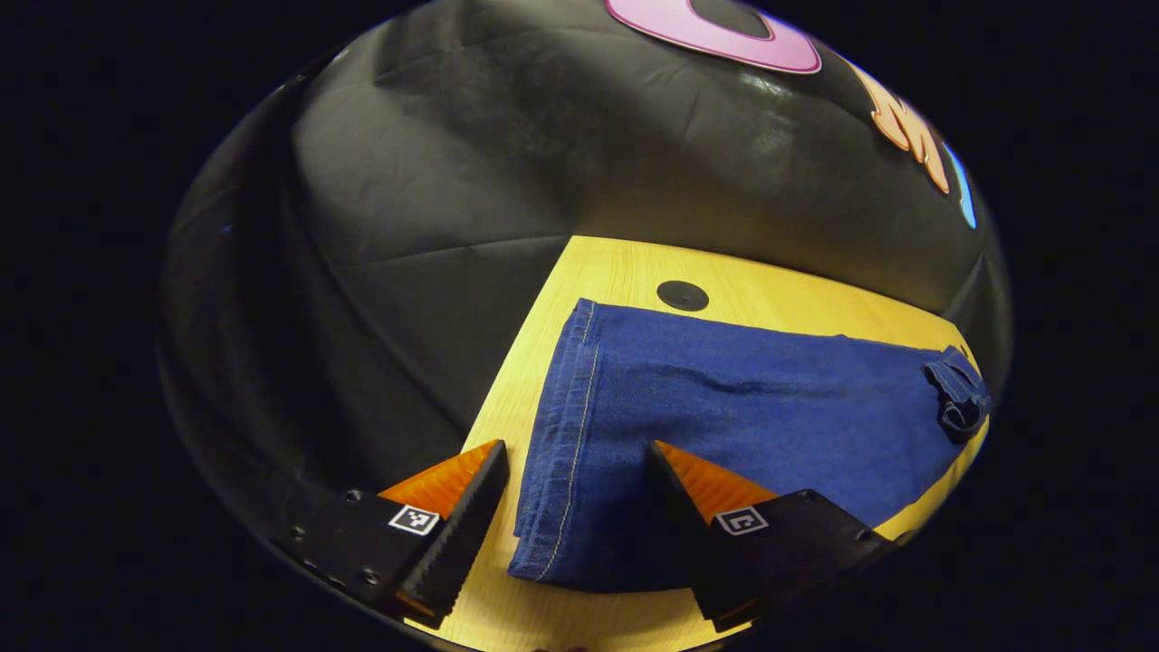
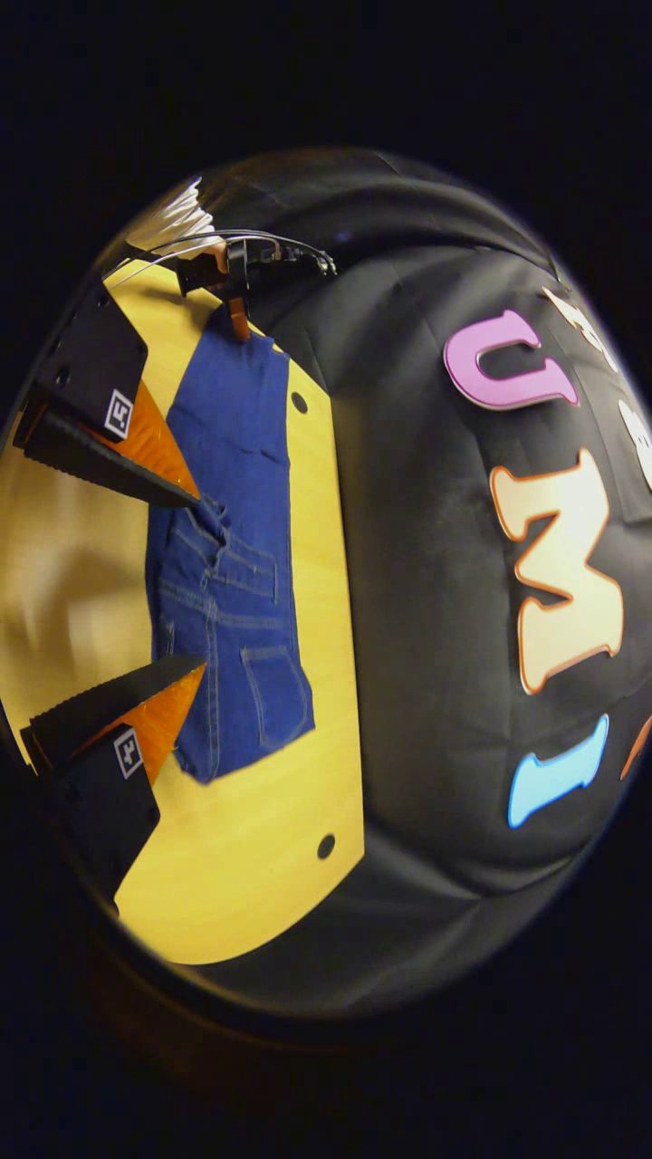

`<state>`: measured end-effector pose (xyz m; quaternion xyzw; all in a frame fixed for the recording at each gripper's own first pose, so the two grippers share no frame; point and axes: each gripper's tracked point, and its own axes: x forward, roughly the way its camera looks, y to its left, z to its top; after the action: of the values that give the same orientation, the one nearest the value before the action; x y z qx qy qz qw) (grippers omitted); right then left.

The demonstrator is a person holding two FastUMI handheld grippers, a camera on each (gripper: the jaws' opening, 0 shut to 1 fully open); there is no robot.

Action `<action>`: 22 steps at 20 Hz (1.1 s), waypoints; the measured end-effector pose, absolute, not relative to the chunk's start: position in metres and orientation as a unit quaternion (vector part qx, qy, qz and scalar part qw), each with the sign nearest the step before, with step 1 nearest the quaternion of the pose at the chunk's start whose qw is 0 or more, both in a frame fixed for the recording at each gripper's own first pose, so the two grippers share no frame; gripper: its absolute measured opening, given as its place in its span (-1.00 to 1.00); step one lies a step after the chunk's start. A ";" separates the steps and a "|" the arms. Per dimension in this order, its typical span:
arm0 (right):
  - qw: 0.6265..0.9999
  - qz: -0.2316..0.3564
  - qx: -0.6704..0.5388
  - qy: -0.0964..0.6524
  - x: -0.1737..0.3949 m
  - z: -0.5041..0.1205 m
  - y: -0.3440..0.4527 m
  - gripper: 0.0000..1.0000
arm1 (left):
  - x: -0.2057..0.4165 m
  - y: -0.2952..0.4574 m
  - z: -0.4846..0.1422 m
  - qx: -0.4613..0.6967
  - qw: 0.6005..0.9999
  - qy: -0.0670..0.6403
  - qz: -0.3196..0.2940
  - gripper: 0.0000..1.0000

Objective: Grasp the waist and the cuffs of the jeans and fold them to make the two legs overlap; first hold the waist and fold one-third of the jeans toward the cuffs, then hold the cuffs and fold the remaining one-third in the same direction to finish folding.

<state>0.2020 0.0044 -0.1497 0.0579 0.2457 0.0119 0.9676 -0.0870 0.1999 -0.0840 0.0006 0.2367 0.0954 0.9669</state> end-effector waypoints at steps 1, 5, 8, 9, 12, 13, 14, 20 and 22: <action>0.967 0.001 0.060 0.246 0.197 -0.148 -0.006 0.99 | -0.087 0.199 -0.085 0.003 0.966 0.239 0.094 0.85; 0.967 -0.033 0.061 0.243 0.180 -0.143 -0.039 0.97 | -0.085 0.188 -0.086 0.005 0.965 0.248 0.081 0.32; 0.969 -0.044 0.067 0.236 0.175 -0.136 -0.052 0.98 | -0.085 0.178 -0.088 0.005 0.966 0.253 0.059 -0.24; 0.969 -0.046 0.067 0.233 0.172 -0.133 -0.056 0.98 | -0.086 0.177 -0.087 0.008 0.965 0.256 0.063 -0.56; 0.970 -0.055 0.061 0.231 0.165 -0.130 -0.071 0.98 | -0.083 0.175 -0.086 0.032 0.961 0.265 0.066 -1.00; 0.970 -0.057 0.060 0.229 0.164 -0.128 -0.077 0.98 | -0.084 0.175 -0.085 0.039 0.960 0.270 0.065 -1.00; 0.970 -0.059 0.059 0.227 0.163 -0.126 -0.083 0.92 | -0.085 0.172 -0.079 0.039 0.960 0.270 0.060 -1.00; 0.971 -0.051 0.067 0.222 0.160 -0.122 -0.111 0.98 | -0.087 0.090 -0.010 -0.028 0.981 0.193 -0.002 -1.00; 0.973 -0.041 0.068 0.219 0.160 -0.120 -0.122 0.98 | -0.091 0.054 0.006 -0.034 0.982 0.182 -0.021 -0.96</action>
<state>0.1596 -0.1217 -0.1202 0.0678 0.2188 -0.0414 0.9725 -0.0906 0.0536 0.0063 -0.0337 0.1820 -0.0208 0.9825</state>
